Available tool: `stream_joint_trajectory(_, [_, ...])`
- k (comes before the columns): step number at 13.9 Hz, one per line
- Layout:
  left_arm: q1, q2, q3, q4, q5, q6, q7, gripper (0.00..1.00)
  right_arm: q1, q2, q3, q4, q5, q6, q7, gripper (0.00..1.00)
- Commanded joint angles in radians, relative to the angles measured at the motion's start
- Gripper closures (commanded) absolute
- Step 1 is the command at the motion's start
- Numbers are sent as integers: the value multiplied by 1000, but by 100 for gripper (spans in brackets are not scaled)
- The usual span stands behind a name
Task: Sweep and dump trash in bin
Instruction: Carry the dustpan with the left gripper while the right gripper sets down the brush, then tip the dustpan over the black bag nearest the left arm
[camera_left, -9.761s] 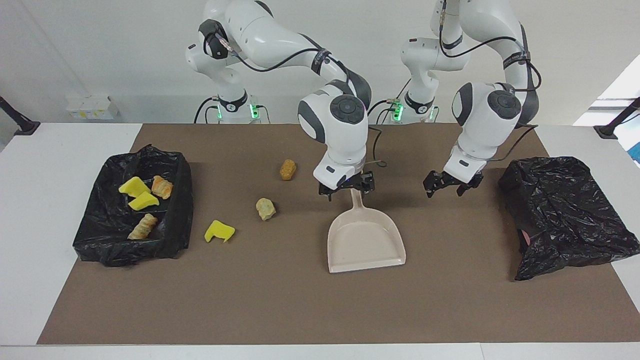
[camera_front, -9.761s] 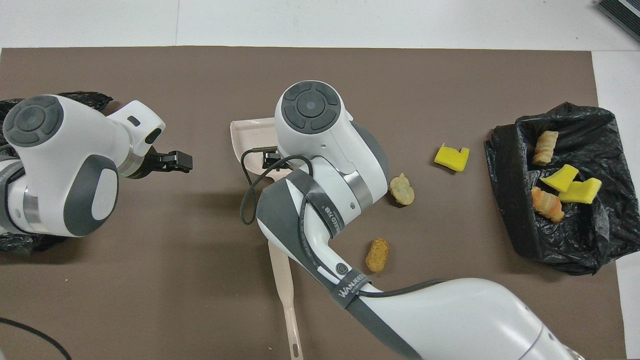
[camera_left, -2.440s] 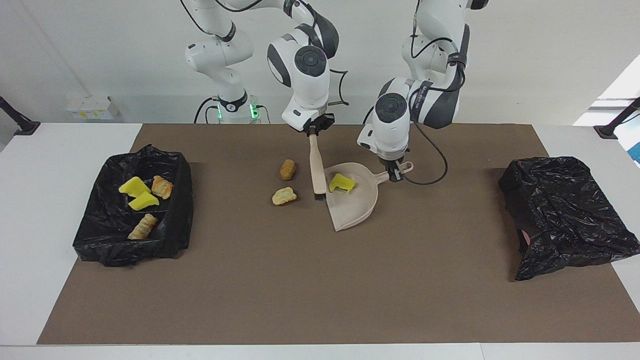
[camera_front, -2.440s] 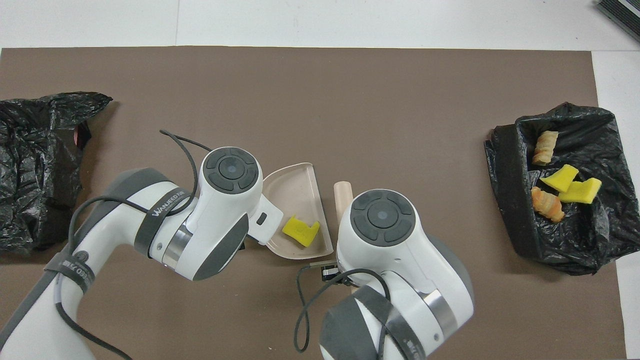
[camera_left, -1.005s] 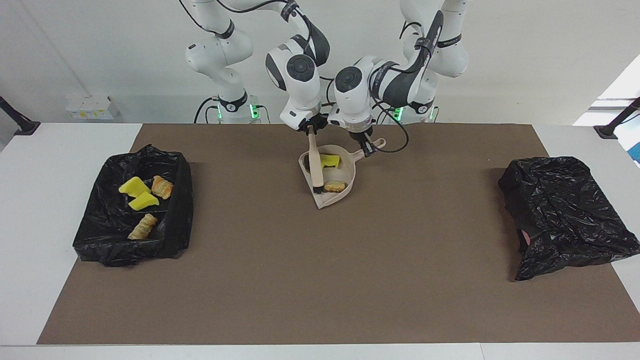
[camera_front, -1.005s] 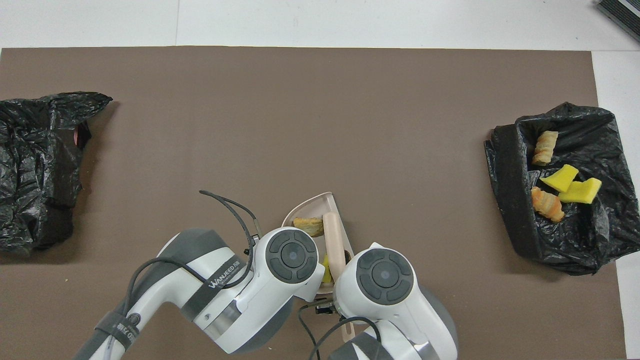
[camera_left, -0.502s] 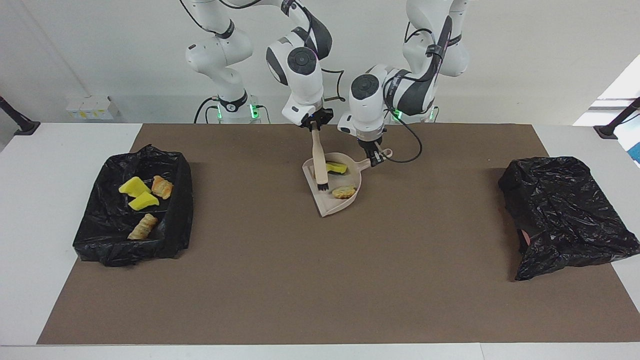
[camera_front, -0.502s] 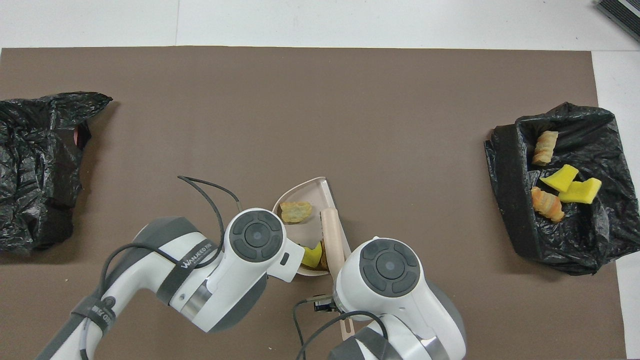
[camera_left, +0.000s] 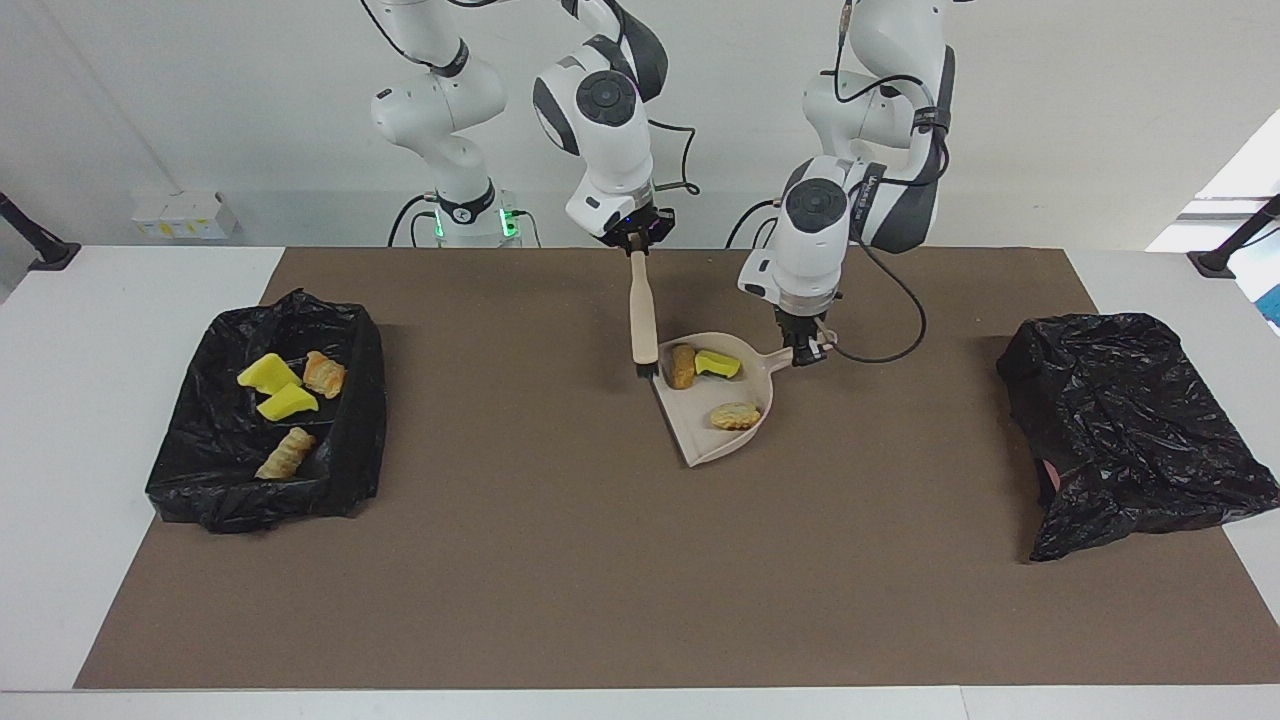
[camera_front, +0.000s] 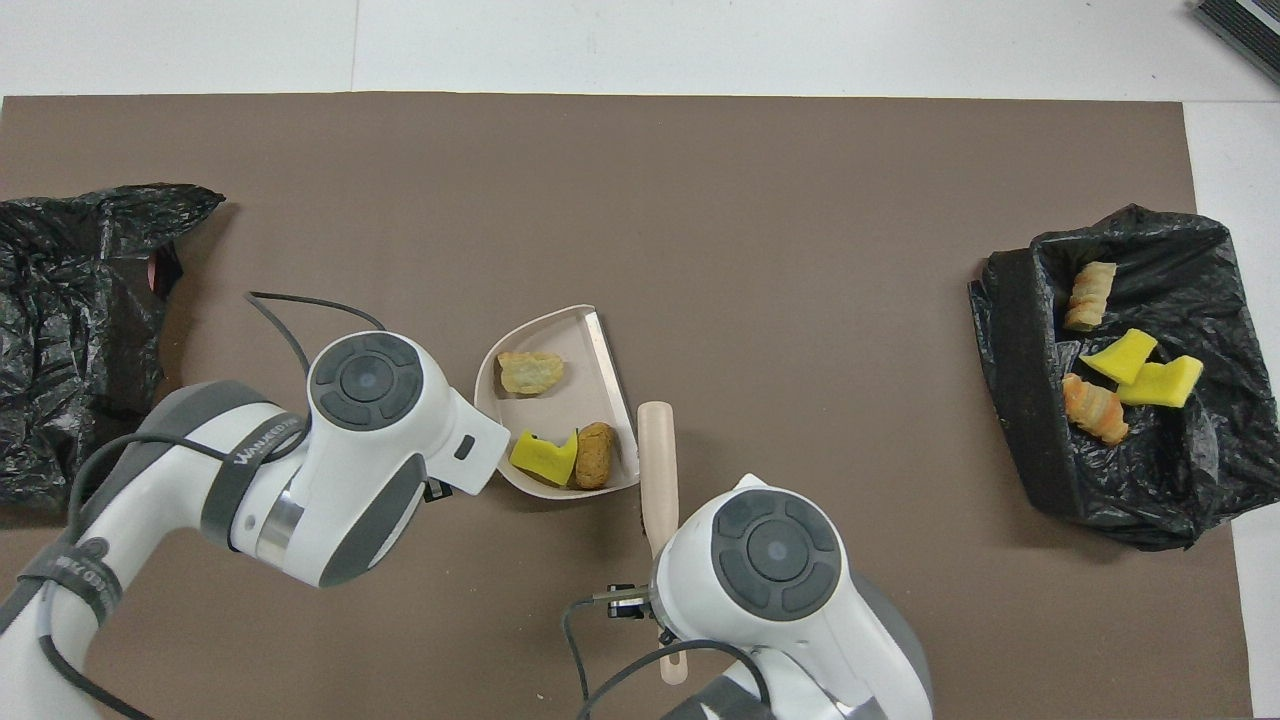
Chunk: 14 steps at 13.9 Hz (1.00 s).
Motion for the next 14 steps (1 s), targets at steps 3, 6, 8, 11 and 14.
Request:
stream_joint_trajectory(3, [168,43,-10,180,-13,-58,235,100,147,-10,9,-17,-5,52,172,100])
stream_joint_trajectory(6, [257,95,-9,315,-39,-155,413,100,212,-16,10,-68,-42,54,246,100])
stream_joint_trajectory(8, [315,115,-9,393,-40,-215,519,100,237,-11,10,-118,-50,110,268,100])
stream_joint_trajectory(11, [426,114,-6,413,-36,-226,703,100,290,16,12,-175,-53,190,305,100])
stream_joint_trajectory(14, [524,117,-4,438,-28,-236,888,100,290,12,12,-208,-65,221,306,100])
